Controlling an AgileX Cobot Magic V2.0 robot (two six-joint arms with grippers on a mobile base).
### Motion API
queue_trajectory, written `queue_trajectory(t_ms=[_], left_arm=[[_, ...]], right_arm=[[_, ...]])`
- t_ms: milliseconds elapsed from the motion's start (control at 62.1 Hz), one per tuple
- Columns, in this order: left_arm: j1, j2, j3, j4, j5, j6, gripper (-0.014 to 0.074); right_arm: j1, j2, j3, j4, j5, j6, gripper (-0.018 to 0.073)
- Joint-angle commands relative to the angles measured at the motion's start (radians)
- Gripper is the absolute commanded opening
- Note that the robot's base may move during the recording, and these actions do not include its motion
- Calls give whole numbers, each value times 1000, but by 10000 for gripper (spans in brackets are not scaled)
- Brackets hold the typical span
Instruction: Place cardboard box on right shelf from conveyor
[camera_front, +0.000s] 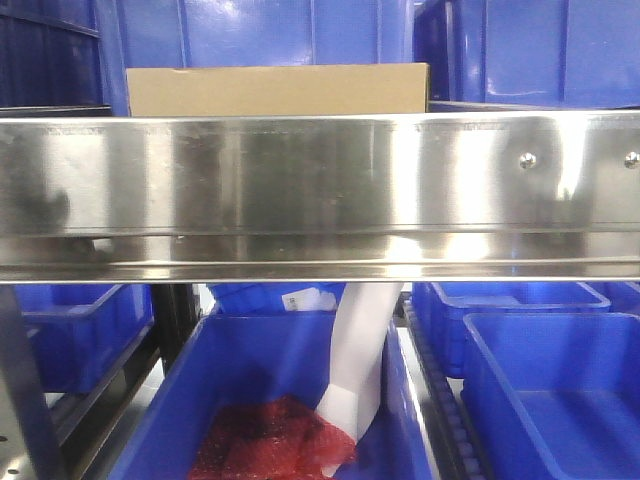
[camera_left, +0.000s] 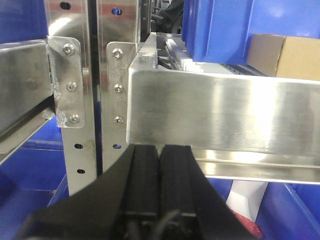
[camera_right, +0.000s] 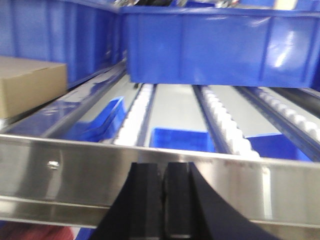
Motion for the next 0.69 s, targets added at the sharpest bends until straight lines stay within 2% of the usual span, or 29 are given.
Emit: queue_trajectory(t_ms=[0, 290, 676], left_arm=[[-7, -12, -3, -5, -82, -5, -119], [-7, -12, -3, -5, -82, -5, -119], [-7, -12, -3, -5, -82, -5, -119]], right_arm=[[-31, -23, 35, 25, -170, -8, 57], [-33, -41, 211, 50, -346, -6, 57], [-33, -41, 207, 61, -315, -6, 57]])
